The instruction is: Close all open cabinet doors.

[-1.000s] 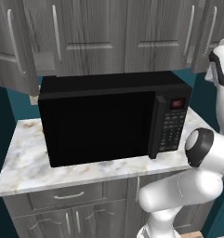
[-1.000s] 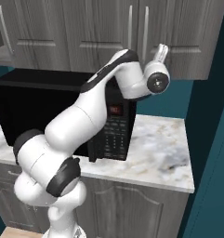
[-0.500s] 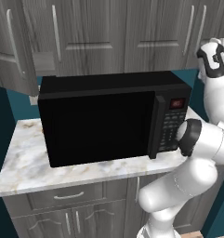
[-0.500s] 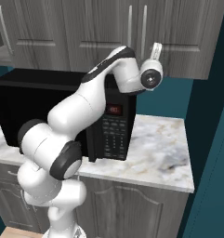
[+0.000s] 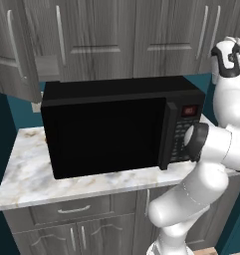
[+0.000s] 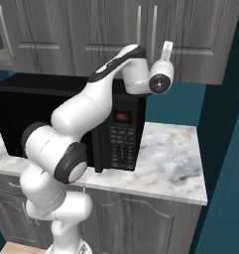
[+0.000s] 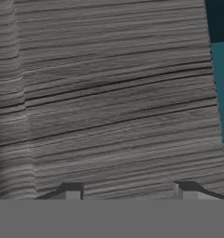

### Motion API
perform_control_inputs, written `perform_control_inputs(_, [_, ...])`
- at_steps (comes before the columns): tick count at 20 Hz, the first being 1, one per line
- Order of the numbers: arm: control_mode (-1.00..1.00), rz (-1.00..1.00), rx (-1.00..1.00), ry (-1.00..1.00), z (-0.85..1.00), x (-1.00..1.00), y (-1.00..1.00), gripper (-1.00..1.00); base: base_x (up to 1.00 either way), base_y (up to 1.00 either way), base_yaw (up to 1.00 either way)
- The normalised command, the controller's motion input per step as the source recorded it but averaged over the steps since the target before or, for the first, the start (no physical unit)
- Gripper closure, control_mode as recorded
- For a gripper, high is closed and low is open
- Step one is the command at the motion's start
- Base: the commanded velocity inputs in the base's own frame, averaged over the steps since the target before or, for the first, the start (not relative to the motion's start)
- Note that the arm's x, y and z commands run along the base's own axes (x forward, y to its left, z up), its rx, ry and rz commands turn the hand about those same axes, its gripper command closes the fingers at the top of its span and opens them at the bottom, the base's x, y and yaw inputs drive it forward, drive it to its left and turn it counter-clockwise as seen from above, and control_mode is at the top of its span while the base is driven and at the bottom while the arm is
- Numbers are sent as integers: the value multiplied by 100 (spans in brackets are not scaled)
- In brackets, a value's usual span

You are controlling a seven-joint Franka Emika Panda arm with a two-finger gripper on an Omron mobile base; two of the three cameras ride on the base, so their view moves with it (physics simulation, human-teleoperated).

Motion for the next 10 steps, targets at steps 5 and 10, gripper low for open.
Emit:
perform_control_inputs(5, [-100,0,-1,5,0,12,0,-100,0,0,0])
perform_control_inputs(10, [-100,0,-6,1,0,-34,4,-100,0,0,0])
